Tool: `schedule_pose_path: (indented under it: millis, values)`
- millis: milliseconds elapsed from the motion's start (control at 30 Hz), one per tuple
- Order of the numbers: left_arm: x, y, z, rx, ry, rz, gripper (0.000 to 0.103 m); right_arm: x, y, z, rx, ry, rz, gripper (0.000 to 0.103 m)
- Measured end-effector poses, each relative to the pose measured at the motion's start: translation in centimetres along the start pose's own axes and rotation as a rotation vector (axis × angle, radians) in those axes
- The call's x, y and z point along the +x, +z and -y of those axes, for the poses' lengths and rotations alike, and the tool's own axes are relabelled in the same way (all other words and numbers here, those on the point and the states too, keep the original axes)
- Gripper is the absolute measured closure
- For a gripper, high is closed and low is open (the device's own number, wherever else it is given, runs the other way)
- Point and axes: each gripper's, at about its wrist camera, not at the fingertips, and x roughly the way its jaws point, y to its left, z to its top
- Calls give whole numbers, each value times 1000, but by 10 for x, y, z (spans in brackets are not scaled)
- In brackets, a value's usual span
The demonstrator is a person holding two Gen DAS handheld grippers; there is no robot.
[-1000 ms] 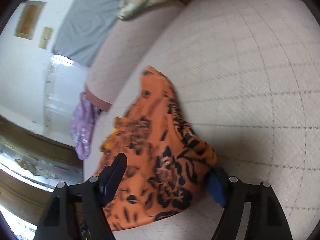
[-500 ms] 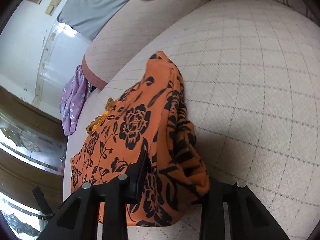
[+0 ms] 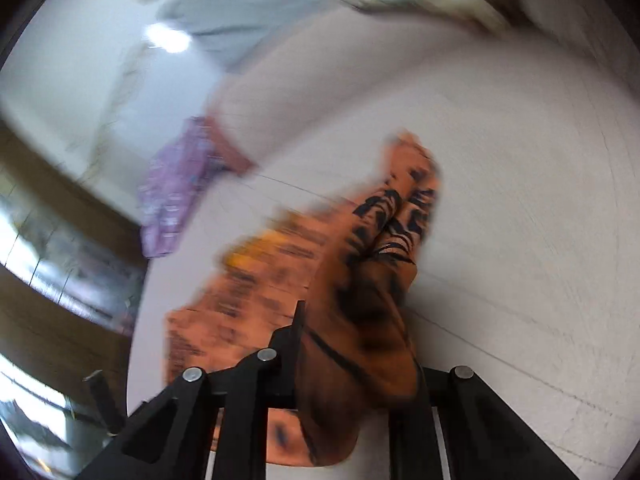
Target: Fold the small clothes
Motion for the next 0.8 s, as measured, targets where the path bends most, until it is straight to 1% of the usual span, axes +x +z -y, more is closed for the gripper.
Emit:
schedule_pose_path:
  millis: [33,67,100,133,167,200,233,267,300,333,367,400,433,467,500,567,600,633,667,700,733,767,800]
  values:
    - [-18,2,-19,-51,-4,55,16,-6,5,-26,-50,24,17,86]
    - [-38,2,-43,-111,4,116,16,-12,8,-66,-124,57,40,86]
    - [-51,1,-65,-167,27,157,16,-14,8,-88,-162,77,47,86]
    - [-60,-1,-87,-226,55,189,16,-12,3,-131,-230,112,44,86]
    - [-65,-4,-101,-265,73,207,16,-7,-5,-158,-272,124,38,86]
    - [-67,-11,-126,-333,103,222,16,1,-14,-179,-308,130,26,86]
    - [-65,-17,-143,-376,117,216,16,20,-30,-205,-359,126,-8,86]
    - [-60,-23,-158,-408,127,201,16,37,-45,-219,-389,118,-39,86]
    - [-49,-32,-175,-455,149,161,16,63,-64,-230,-416,111,-91,86]
    - [-42,-37,-185,-499,162,112,16,101,-93,-238,-457,77,-183,87]
    - [-35,-38,-196,-551,148,67,17,133,-118,-237,-493,25,-265,86]
    - [-30,-40,-204,-597,93,60,17,160,-141,-228,-503,-26,-346,86]
    - [-30,-39,-206,-600,78,64,17,177,-156,-217,-482,-51,-405,88]
    - [-30,-38,-206,-592,79,66,17,177,-162,-210,-458,-30,-373,88]
    - [-34,-37,-204,-581,60,84,16,169,-158,-210,-438,-7,-349,83]
    - [-39,-33,-200,-566,8,112,16,159,-151,-213,-421,39,-376,63]
    - [-42,-31,-195,-552,-41,135,16,146,-146,-217,-454,40,-358,31]
    - [-45,-29,-191,-541,-85,150,16,136,-142,-218,-461,47,-327,17]
    - [-46,-26,-183,-518,-161,163,16,120,-137,-215,-448,73,-281,17]
    - [-46,-23,-178,-499,-211,161,16,111,-136,-210,-432,90,-263,17]
    - [-44,-19,-168,-467,-280,149,16,100,-132,-201,-391,97,-243,17]
    - [-43,-17,-160,-438,-338,134,16,90,-131,-190,-343,93,-217,17]
    - [-41,-14,-150,-412,-386,121,16,86,-129,-184,-321,93,-204,17]
